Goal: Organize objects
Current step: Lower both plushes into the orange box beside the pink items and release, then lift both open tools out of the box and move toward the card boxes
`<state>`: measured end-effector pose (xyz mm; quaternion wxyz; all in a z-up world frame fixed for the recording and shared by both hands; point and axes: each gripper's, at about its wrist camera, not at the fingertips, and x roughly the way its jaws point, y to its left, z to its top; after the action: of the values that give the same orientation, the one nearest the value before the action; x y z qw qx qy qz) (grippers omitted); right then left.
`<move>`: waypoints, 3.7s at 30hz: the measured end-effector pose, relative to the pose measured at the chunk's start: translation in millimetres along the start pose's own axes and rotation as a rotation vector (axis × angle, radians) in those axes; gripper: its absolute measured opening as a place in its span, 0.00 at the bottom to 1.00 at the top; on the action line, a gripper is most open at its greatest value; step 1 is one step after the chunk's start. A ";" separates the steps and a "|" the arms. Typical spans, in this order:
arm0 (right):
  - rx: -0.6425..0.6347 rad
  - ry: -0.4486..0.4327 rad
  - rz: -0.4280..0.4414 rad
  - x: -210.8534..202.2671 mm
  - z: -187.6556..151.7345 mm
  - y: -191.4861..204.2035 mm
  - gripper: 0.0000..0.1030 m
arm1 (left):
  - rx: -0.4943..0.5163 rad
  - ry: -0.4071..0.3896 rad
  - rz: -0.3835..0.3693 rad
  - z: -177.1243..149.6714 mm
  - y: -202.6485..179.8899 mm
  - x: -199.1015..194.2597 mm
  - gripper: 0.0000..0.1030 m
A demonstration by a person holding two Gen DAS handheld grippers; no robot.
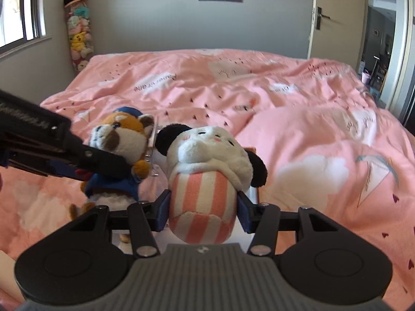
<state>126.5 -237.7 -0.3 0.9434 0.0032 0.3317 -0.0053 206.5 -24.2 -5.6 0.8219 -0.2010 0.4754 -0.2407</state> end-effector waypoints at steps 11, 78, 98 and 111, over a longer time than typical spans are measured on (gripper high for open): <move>-0.239 0.062 -0.118 48.5 -13.2 16.8 0.53 | 0.030 0.179 0.097 21.8 3.7 65.0 0.47; -0.277 0.381 0.064 94.5 -4.3 -1.5 0.00 | 0.337 0.247 0.331 26.7 -30.8 136.1 0.15; -0.182 0.470 0.186 73.6 -2.4 -11.9 0.09 | 0.353 0.071 0.171 8.1 -40.4 43.4 0.17; -0.216 0.484 -0.003 95.3 -17.7 0.9 0.00 | 0.238 -0.053 0.286 -19.0 -7.9 -23.3 0.22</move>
<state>189.8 -237.4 -73.8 0.8313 -0.0971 0.5464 0.0295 178.1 -18.7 5.9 0.8781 -0.0387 0.4454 -0.1705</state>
